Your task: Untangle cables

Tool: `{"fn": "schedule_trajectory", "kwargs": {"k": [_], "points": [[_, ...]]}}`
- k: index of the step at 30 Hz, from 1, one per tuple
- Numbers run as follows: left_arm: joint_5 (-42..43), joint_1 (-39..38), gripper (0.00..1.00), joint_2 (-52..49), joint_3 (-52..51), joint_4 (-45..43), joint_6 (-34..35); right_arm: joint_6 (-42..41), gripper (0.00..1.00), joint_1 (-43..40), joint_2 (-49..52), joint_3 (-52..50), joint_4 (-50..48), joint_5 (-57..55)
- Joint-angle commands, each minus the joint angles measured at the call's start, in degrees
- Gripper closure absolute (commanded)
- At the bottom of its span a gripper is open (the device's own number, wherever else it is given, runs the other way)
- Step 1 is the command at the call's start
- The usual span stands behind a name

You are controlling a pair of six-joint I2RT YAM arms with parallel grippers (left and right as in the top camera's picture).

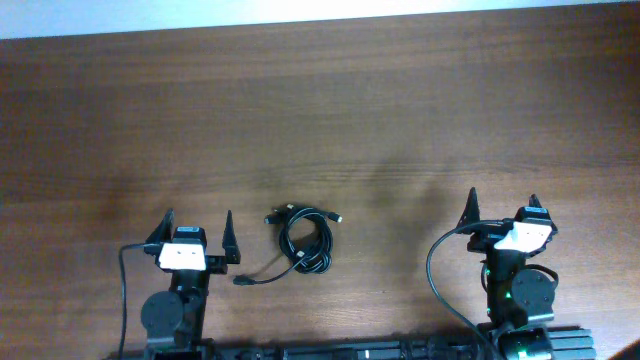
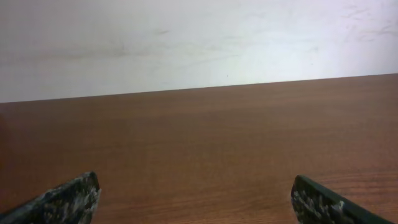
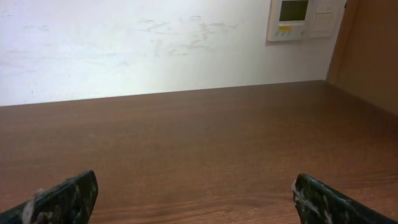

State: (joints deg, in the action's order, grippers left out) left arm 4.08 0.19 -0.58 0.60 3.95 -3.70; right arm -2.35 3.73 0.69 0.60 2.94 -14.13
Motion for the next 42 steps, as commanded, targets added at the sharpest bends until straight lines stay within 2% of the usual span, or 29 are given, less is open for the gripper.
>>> {"fn": "schedule_trajectory", "kwargs": {"k": [1,17,32,42], "points": [[0.24,0.35,0.01,0.22,-0.09,-0.11,-0.92,0.44,0.01,-0.37,-0.48,-0.28,0.28,-1.55],[1.36,0.35,0.01,0.22,1.11,-0.26,-0.92,0.44,0.01,-0.37,-0.48,-0.26,0.28,-1.55],[5.44,0.35,0.01,0.22,3.06,5.29,-0.92,0.44,0.01,-0.37,-0.48,-0.28,0.28,-1.55],[5.81,0.35,0.01,-3.65,11.10,10.67,-0.94,0.44,0.01,-0.37,-0.48,-0.28,0.28,-1.55]]}}
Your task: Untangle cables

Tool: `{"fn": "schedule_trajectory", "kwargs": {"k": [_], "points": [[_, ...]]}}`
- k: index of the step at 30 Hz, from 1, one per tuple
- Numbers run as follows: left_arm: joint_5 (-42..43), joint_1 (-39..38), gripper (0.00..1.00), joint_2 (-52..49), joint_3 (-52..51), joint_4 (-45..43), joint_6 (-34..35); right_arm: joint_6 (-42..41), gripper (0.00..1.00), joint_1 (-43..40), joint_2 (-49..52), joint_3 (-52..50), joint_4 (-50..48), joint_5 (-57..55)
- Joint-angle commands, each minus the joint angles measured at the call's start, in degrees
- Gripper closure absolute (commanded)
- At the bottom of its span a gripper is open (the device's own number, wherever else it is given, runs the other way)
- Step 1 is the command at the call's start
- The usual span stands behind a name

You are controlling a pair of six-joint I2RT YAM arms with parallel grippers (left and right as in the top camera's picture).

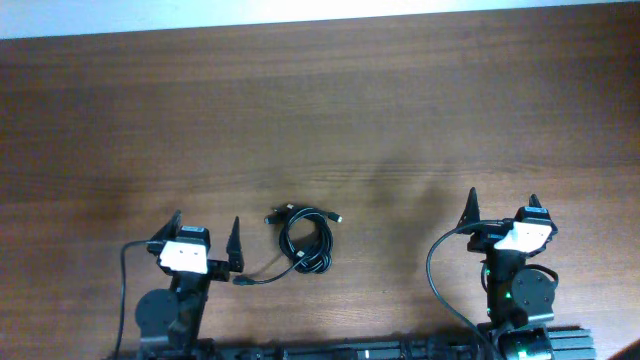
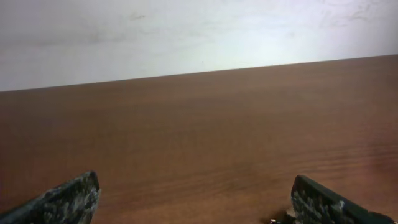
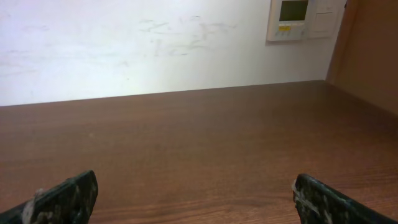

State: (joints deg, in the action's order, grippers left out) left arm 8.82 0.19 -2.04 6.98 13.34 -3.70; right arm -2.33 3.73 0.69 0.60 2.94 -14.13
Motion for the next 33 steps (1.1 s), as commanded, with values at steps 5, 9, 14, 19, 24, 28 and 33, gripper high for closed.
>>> {"fn": "schedule_trajectory", "kwargs": {"k": [5,9,14,19,24,28,33], "points": [[1.05,0.35,0.01,-8.11,11.28,5.38,-1.16,0.42,0.01,-0.37,-0.48,-0.26,0.28,-1.55],[1.07,0.35,0.01,-15.96,17.90,9.11,-2.32,0.42,0.01,-0.37,-0.48,-0.28,0.28,-1.55],[1.05,0.35,0.01,-26.84,26.49,13.86,-7.17,0.42,0.01,-0.37,-0.48,-0.28,0.28,-1.55],[2.86,0.35,0.01,-37.92,35.52,18.99,-8.48,0.42,0.01,-0.37,-0.48,-0.28,0.28,-1.55],[3.85,0.24,0.01,-49.27,46.21,27.93,-10.14,0.42,0.01,-0.37,-0.48,-0.26,0.28,-1.55],[3.85,-2.69,0.01,-60.13,55.76,36.85,-10.25,0.42,0.01,-0.37,-0.48,-0.26,0.28,-1.55],[1.62,-7.65,0.01,-68.54,62.60,44.59,-11.32,0.42,0.01,-0.37,-0.48,-0.28,0.28,-1.55]]}}
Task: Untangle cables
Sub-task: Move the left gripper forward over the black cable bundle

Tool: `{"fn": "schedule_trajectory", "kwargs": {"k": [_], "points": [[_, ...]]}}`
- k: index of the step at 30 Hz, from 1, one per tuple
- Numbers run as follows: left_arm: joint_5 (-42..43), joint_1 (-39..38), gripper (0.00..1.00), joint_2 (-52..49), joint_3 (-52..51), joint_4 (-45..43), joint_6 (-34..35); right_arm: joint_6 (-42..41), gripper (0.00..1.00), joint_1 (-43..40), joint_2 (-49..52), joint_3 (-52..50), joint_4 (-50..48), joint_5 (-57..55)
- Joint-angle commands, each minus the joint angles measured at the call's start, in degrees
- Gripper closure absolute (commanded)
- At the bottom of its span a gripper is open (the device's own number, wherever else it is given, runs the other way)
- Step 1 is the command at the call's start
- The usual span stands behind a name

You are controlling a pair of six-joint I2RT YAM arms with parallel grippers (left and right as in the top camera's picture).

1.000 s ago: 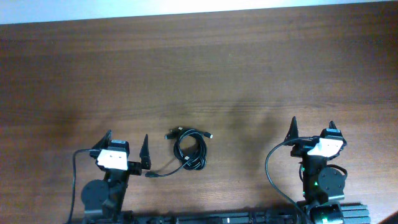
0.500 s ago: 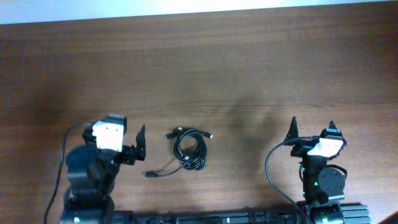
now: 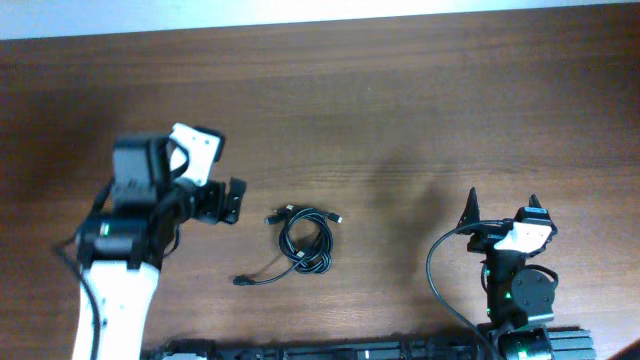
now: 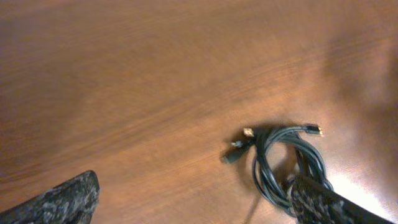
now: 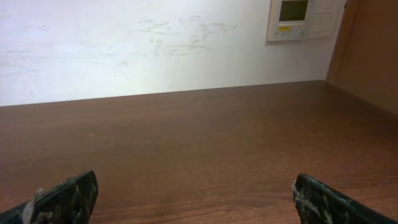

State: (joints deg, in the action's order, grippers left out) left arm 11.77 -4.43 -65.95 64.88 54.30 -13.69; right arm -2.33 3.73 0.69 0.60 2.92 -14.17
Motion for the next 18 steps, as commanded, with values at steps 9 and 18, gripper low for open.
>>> {"fn": "schedule_trajectory", "kwargs": {"k": [9,18], "points": [[-1.66,-11.23,0.01,-18.32,8.04,11.91,7.87,0.42,0.01,-0.37,-0.48,-0.28,0.31,-1.51],[3.91,-12.57,0.01,-24.17,7.98,11.43,11.43,0.42,0.01,-0.37,-0.48,-0.28,0.31,-1.51]]}}
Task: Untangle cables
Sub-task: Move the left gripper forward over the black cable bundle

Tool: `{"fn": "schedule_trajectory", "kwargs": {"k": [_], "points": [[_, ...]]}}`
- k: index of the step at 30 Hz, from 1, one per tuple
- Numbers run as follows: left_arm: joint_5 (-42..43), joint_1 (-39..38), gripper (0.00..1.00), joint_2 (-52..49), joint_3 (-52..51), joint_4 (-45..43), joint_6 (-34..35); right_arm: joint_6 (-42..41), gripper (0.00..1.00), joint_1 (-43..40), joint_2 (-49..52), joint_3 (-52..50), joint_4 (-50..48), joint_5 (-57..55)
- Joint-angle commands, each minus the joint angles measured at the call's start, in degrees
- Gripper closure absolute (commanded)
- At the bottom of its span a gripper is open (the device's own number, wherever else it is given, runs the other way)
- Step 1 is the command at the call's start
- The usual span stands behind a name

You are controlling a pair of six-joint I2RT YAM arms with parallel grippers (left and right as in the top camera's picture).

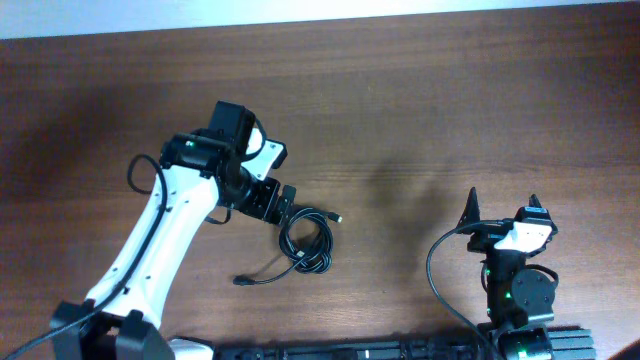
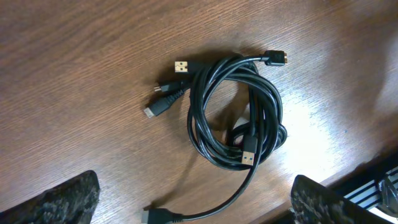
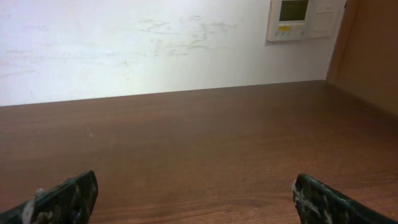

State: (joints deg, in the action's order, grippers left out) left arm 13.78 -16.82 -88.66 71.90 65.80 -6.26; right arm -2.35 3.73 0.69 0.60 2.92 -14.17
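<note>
A tangle of black cables lies coiled on the wooden table; the left wrist view looks down on the bundle with several plugs sticking out. One loose end with a plug trails toward the front left. My left gripper hovers open just up and left of the coil, nothing between its fingers. My right gripper rests open at the front right, far from the cables, and its wrist view shows only bare table between the fingers.
The table's front edge runs close behind the coil in the left wrist view. A white wall with a control panel stands beyond the table's far edge. The right arm's own cable loops beside its base.
My left arm has moved right, from left of the coil to just beside its upper left. Its camera now looks straight down on the bundle. The cables and right arm have not moved.
Both arms were parked at the front edge, grippers open, the coil lying between them. The left gripper then turned slightly at its parked place. Then it was raised and out over the table left of the coil, and now it hangs close over it, still open.
</note>
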Motion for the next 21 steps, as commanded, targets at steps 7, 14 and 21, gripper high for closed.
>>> {"fn": "schedule_trajectory", "kwargs": {"k": [7,14,21], "points": [[-0.92,-2.29,0.01,-2.21,-1.01,-0.22,11.96,0.44,0.01,-0.37,-0.48,-0.26,0.31,-1.51],[-10.62,-5.95,0.01,-2.29,-4.00,-0.61,21.97,0.44,0.01,-0.37,-0.48,-0.28,0.31,-1.51],[-10.58,-6.34,0.01,-2.32,-9.55,-4.20,23.61,0.44,0.01,-0.37,-0.48,-0.28,0.31,-1.51]]}}
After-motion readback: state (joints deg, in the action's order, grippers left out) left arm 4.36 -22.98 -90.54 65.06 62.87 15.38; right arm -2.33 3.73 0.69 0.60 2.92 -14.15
